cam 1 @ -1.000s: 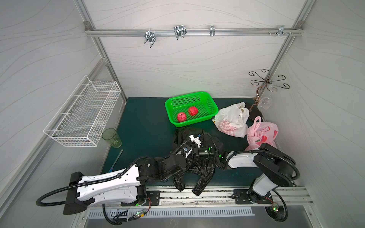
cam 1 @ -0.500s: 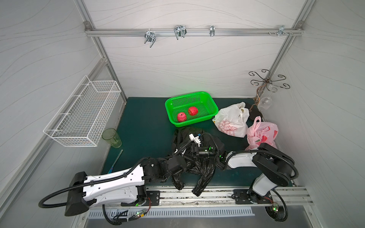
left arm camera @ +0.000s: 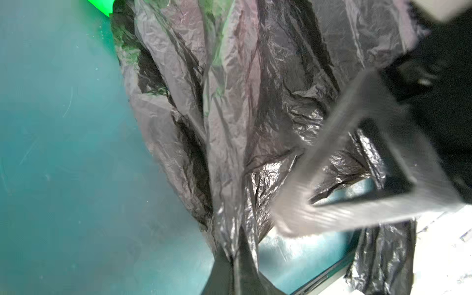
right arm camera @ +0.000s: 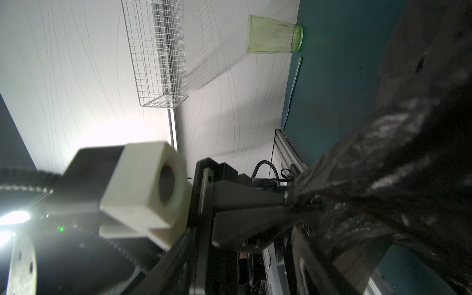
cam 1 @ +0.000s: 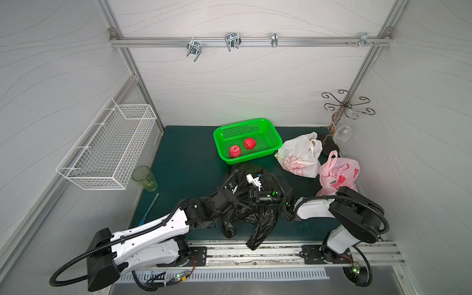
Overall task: Untie the knot of a plastic bag & take out the apple
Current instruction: Adjust the plastic bag at the center of the board.
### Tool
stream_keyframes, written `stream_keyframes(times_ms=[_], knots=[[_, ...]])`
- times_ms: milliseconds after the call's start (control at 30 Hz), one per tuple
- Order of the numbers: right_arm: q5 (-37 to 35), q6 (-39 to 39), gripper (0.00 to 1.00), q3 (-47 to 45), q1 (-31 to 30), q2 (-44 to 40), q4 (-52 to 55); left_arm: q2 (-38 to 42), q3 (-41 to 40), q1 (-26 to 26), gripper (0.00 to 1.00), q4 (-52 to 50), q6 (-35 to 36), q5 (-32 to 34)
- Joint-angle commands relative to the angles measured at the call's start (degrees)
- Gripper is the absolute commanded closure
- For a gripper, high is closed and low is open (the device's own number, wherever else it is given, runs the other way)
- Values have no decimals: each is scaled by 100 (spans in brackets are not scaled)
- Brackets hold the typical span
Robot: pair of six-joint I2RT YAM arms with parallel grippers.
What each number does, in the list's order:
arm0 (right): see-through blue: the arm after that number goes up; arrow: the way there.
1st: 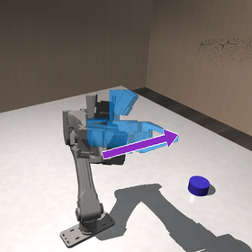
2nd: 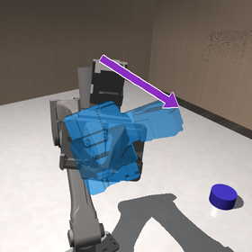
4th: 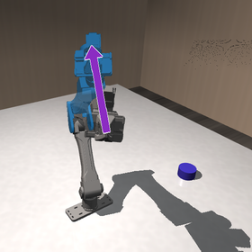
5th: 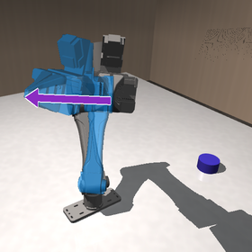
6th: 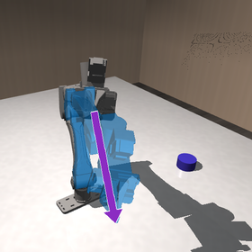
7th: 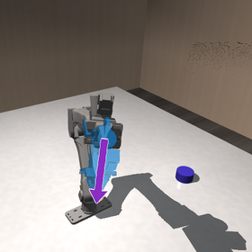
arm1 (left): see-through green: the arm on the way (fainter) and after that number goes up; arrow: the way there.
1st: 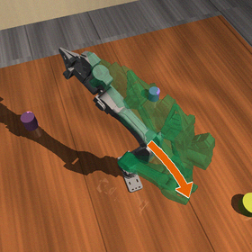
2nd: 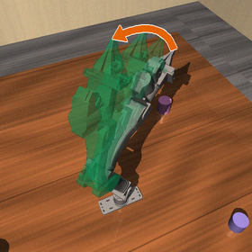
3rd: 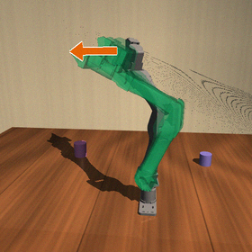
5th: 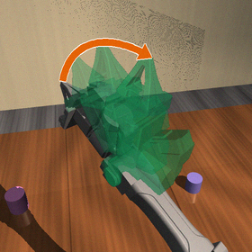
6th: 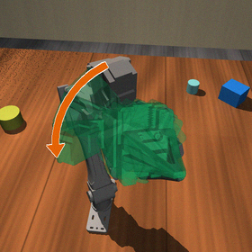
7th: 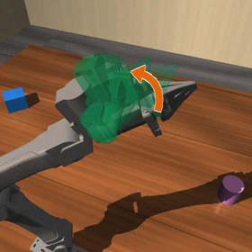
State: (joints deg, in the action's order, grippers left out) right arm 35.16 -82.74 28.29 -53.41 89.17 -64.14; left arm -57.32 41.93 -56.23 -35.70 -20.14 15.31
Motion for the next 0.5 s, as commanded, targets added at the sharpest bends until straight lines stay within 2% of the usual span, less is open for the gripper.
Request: stream_keyframes(times_ms=[0,67,133,200,267,333,367,400,433,467], knots=[[148,-40,39,-351,301,-724,-92,-129,741,103,100,-5,369,-164],[208,276,39,-588,477,-1307,553,-253,1021,111,100,-130,487,-183],[207,942,39,-648,566,-2088,1806,-367,1205,121,100,-162,545,-223],[-164,2119,39,-370,455,-3169,4143,-484,1365,129,100,-159,555,-311],[-1500,3648,40,348,-68,-4205,6994,-601,1502,136,100,-159,572,-419],[-2799,4471,45,822,-660,-4766,8472,-697,1600,137,100,-156,589,-484],[-3197,4703,46,960,-881,-4914,8929,-738,1659,138,100,-164,605,-515],[-3372,4824,49,1041,-1005,-4985,9204,-763,1709,138,100,-174,619,-534],[-3465,4903,56,1079,-1112,-5001,9392,-787,1769,137,100,-204,637,-535],[-3472,4950,72,1058,-1212,-4956,9450,-805,1835,134,100,-243,651,-536]])
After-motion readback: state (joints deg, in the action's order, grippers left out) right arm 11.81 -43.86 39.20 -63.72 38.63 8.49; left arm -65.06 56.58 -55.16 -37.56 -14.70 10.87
